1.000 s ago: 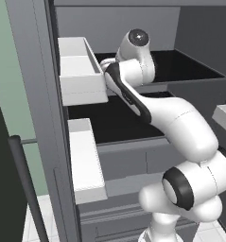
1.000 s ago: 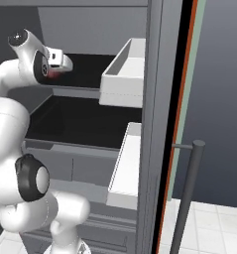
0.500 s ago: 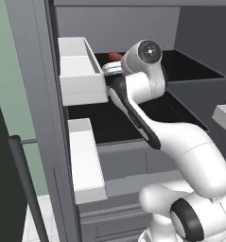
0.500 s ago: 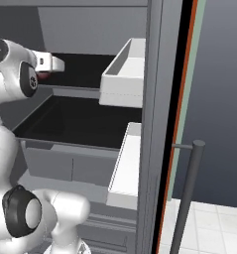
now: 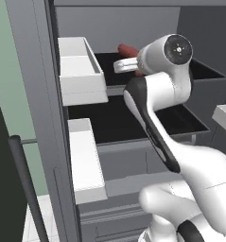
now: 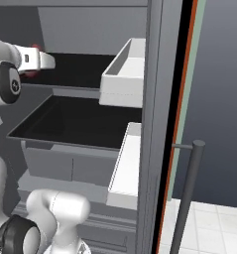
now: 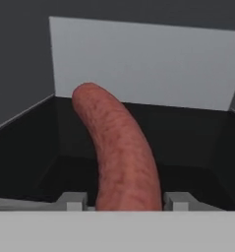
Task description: Move the hot dog bun to the plate on the dining table and place the condiment next to that plate. Then navigate to the fridge and take the sausage and place it on the plate as well.
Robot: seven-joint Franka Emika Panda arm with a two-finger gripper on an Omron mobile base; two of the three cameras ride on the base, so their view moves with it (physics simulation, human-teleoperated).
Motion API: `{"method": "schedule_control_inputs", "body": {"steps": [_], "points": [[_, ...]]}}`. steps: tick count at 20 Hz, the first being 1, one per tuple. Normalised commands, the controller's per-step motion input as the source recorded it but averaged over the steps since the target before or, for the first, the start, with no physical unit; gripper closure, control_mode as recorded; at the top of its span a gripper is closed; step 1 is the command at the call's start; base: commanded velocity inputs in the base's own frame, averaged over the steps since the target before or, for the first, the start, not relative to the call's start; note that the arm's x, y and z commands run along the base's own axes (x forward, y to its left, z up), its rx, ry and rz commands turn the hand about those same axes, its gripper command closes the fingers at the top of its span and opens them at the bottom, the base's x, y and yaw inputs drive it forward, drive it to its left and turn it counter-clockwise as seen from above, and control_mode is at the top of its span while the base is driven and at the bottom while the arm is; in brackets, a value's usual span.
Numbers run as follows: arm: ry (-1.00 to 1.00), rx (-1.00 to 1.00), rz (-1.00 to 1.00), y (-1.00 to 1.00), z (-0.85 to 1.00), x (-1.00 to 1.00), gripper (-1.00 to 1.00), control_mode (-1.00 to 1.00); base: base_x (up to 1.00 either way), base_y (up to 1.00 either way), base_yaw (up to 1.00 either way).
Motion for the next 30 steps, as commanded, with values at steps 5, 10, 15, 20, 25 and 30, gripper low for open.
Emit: {"method": "schedule_control_inputs", "body": {"steps": [5, 10, 15, 20, 25, 30], "points": [[0.00, 0.00, 0.00, -0.26, 0.17, -0.90, 1.00, -1.00, 0.00, 0.00, 0.00], [0.00, 0.00, -0.01, -0.37, -0.09, -0.99, 1.00, -1.00, 0.00, 0.00, 0.00], [0.00, 0.00, -0.02, -0.55, -0.36, -0.93, 1.00, -1.00, 0.00, 0.00, 0.00], [0.00, 0.00, -0.01, -0.05, -0.15, -0.19, 1.00, -1.00, 0.00, 0.00, 0.00], [-0.09, 0.00, 0.00, 0.00, 0.00, -0.23, 1.00, -1.00, 0.00, 0.00, 0.00], [-0.04, 0.00, -0.01, 0.00, 0.00, -0.10, 1.00, 1.00, -0.65, 0.00, -0.12]]}}
